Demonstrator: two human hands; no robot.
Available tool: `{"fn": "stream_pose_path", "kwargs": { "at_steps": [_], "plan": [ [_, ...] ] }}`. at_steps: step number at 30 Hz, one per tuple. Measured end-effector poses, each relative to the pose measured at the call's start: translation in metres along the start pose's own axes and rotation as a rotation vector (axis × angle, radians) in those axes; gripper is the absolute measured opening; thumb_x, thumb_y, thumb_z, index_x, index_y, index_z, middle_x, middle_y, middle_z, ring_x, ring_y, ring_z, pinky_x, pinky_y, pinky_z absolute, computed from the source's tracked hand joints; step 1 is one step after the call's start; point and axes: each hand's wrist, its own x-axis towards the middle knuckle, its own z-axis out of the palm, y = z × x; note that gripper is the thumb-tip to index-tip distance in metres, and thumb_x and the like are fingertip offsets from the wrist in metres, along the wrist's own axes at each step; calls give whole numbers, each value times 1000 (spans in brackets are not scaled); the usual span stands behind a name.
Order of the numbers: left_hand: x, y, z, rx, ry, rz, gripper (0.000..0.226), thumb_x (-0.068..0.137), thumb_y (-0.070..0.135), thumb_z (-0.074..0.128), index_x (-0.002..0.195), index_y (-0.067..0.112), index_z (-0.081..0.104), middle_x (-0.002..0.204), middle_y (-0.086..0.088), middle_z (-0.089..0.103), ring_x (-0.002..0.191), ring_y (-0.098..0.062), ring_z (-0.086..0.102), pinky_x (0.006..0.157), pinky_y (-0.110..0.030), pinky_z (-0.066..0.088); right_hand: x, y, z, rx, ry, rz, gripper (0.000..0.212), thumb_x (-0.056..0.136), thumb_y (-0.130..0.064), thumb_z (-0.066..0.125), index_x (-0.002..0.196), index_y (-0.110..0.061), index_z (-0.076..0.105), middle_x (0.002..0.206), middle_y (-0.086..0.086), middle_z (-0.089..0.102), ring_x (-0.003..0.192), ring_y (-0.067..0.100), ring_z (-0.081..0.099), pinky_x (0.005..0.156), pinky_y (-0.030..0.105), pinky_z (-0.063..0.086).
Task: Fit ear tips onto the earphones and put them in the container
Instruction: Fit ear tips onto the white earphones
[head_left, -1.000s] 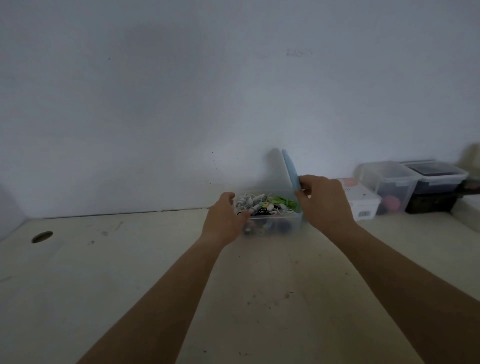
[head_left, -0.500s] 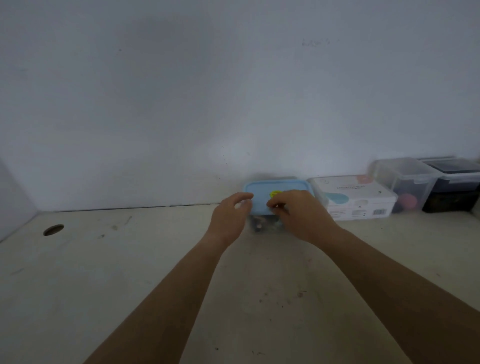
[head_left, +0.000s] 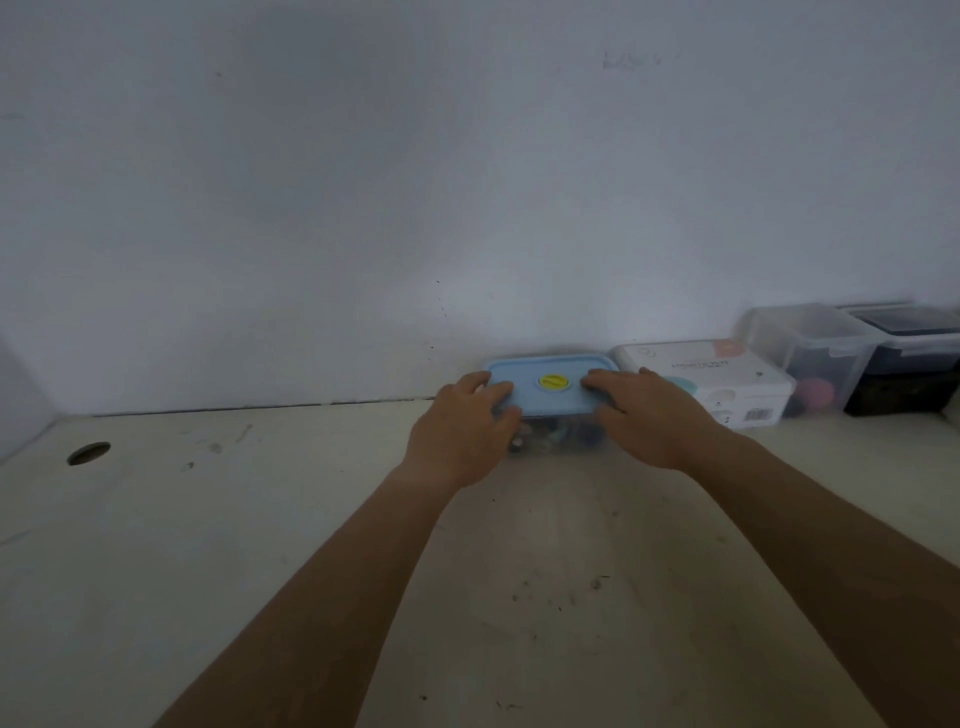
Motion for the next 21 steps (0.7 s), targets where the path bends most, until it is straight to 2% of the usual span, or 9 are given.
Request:
{"fn": "stream_pose_path", "kwargs": {
  "at_steps": [3,5,8,11,14,17,21],
  "plan": [
    [0,-2,1,108,-48,13,55,96,54,47,146,33,43,159,6,29,140,-20,33,112,-42,35,1,4,0,-8,-39,-16,53,94,-20,49,146,-24,39,150,3,46,130,28,45,113,39,30],
    [0,-2,3,171,-62,37,62,93,59,49,148,33,39,160,4,26,141,-20,32,112,-42,36,2,5,1,-46,-28,-41,57,91,-21,54,146,-23,39,149,2,46,134,23,44,120,39,18],
    [1,-1,6,231,-41,76,59,96,54,49,149,31,38,161,-1,26,140,-24,36,109,-43,40,2,3,6,-140,-1,-54,58,88,-26,55,143,-22,38,147,1,48,136,19,43,124,43,6],
    [6,1,10,279,-34,90,56,98,51,46,148,28,37,161,-5,26,136,-28,40,104,-45,44,4,3,14,-225,27,-57,61,86,-33,55,142,-20,34,148,-1,45,138,18,40,124,48,1],
    [13,8,14,325,-55,90,53,100,48,43,147,26,35,161,-6,24,126,-30,48,94,-45,49,6,5,20,-299,12,-27,75,87,-37,54,151,-17,22,161,2,26,149,19,21,123,51,-3],
    [17,11,16,296,-88,61,53,101,45,43,149,25,34,162,-6,21,126,-32,49,96,-45,48,6,6,23,-318,-12,-7,82,88,-40,53,155,-16,13,165,3,13,152,19,8,122,53,-4],
    [18,14,9,294,-129,57,56,98,46,45,149,24,33,161,-3,22,127,-31,47,100,-45,46,7,4,13,-235,-63,12,82,87,-40,55,154,-17,14,165,1,13,152,17,8,122,54,-3]
  ]
}}
